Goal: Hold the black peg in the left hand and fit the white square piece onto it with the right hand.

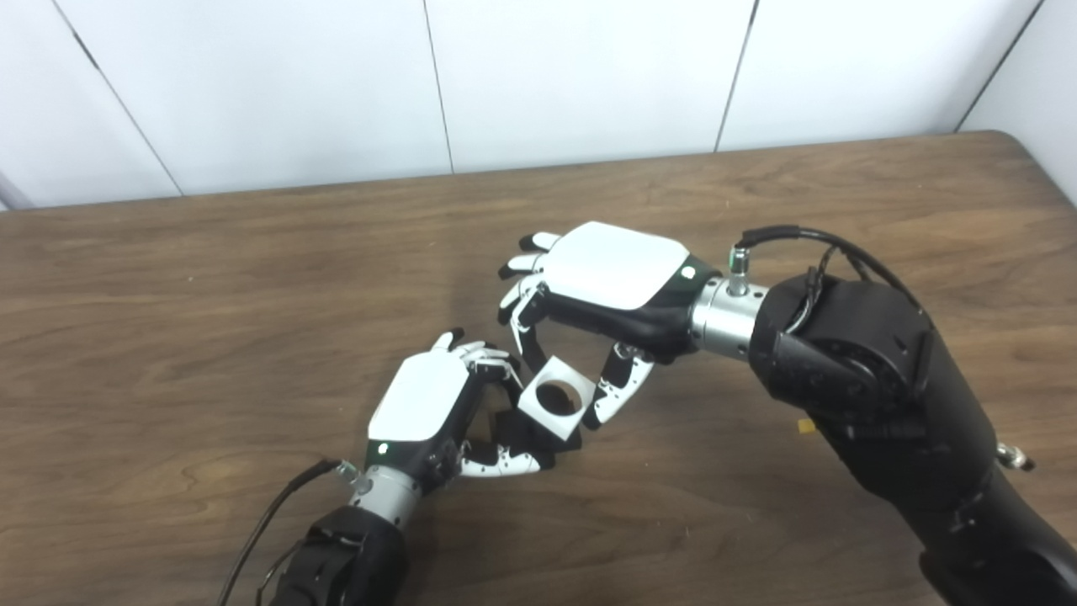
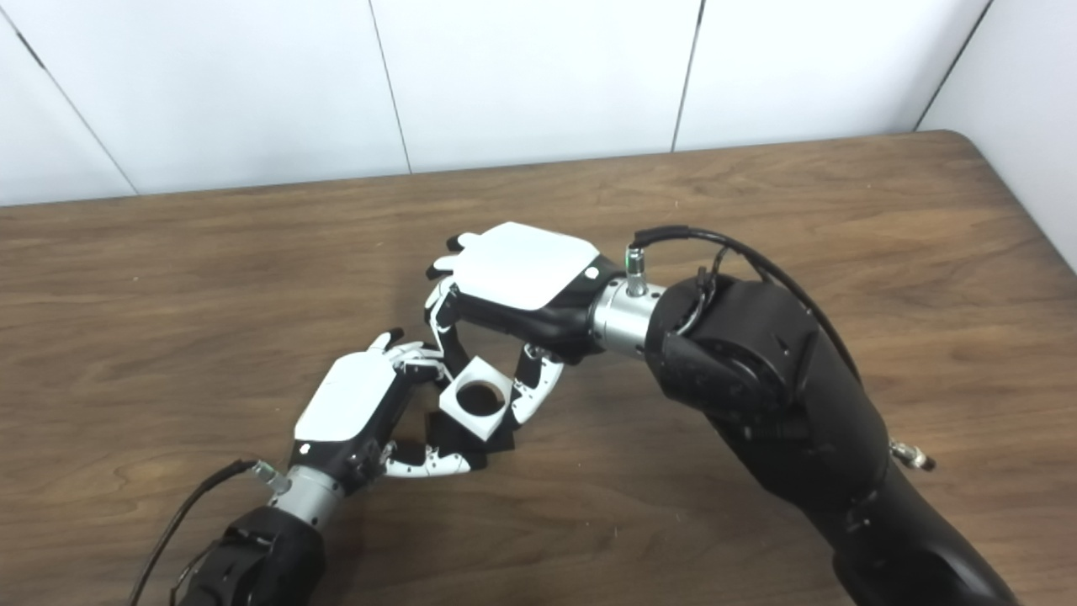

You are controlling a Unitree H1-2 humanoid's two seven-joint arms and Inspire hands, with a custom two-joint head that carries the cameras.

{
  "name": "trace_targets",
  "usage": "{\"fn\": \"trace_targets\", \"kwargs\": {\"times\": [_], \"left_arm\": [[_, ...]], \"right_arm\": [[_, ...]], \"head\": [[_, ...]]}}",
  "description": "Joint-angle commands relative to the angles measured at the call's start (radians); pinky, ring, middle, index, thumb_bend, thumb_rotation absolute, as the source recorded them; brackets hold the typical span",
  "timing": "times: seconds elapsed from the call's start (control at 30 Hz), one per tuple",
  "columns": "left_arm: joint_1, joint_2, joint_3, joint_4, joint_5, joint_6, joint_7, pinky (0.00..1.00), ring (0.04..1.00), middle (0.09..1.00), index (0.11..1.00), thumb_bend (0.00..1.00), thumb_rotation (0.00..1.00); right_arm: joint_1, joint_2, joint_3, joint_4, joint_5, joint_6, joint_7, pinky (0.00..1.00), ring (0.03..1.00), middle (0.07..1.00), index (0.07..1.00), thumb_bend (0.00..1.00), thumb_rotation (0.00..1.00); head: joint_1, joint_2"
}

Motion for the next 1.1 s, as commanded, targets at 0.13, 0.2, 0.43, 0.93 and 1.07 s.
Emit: {"fn": "trace_targets", "kwargs": {"times": [0.13,0.2,0.43,0.93,1.07], "left_arm": [[0.007,-0.004,-0.026,0.026,0.018,0.014,-0.05,0.99,0.849,0.766,0.485,0.52,0.05],[0.008,-0.004,-0.025,0.025,0.017,0.011,-0.048,0.99,0.849,0.766,0.485,0.52,0.06],[0.01,-0.005,-0.023,0.022,0.016,0.01,-0.046,0.98,0.844,0.764,0.485,0.52,0.05],[0.018,-0.002,-0.023,0.012,0.022,0.013,-0.051,0.98,0.843,0.763,0.485,0.52,0.05],[0.018,-0.003,-0.019,0.012,0.011,0.012,-0.05,0.99,0.845,0.763,0.485,0.52,0.05]], "right_arm": [[-0.017,0.002,-0.015,0.015,-0.004,-0.031,-0.042,1.0,0.928,0.791,0.486,0.52,0.13],[-0.02,0.002,-0.017,0.022,-0.003,-0.035,-0.047,1.0,0.931,0.792,0.486,0.52,0.13],[-0.029,0.008,-0.014,0.058,-0.012,-0.06,-0.077,0.98,0.924,0.788,0.486,0.52,0.13],[-0.011,0.028,0.001,0.088,-0.042,-0.076,-0.096,1.0,0.925,0.787,0.486,0.52,0.14],[-0.012,0.03,0.006,0.086,-0.048,-0.072,-0.085,0.99,0.923,0.786,0.486,0.52,0.14]], "head": [[-0.002,0.004],[-0.004,0.004],[-0.005,0.007],[-0.017,0.016],[-0.019,0.017]]}}
